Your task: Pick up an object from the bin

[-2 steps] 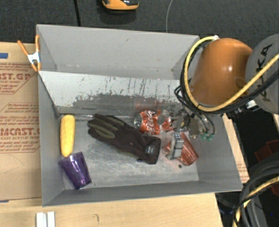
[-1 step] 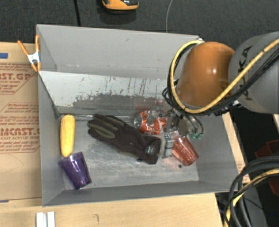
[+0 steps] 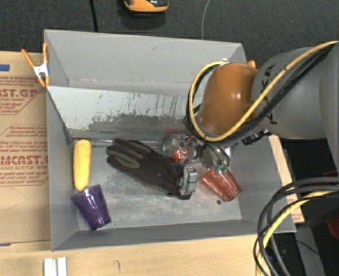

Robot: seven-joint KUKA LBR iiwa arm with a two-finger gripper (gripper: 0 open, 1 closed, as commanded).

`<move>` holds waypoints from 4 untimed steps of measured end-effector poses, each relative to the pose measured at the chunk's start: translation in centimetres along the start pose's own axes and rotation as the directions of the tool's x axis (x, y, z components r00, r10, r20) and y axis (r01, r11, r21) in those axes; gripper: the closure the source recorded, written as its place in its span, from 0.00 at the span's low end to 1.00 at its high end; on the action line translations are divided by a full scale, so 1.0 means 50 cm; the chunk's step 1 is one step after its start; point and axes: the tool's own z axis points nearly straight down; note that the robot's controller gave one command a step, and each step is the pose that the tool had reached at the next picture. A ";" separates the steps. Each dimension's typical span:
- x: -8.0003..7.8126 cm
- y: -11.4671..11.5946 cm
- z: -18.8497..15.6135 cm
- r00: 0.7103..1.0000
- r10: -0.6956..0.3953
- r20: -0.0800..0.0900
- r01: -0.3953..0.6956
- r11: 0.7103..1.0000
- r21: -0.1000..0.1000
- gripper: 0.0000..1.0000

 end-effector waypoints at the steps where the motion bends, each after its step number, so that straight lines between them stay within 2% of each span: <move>1: -0.022 0.006 0.134 0.990 -0.139 -0.001 0.139 0.990 0.000 1.00; 2: -0.022 0.006 0.134 0.990 -0.140 -0.001 0.140 0.990 0.000 1.00; 3: -0.028 0.035 -0.224 0.997 -0.080 0.004 0.079 0.997 0.001 1.00; 4: -0.027 0.035 -0.219 0.997 -0.079 0.000 0.079 0.997 0.001 1.00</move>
Offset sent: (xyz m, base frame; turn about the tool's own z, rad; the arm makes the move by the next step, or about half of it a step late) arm 0.0000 0.0000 0.0000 0.0000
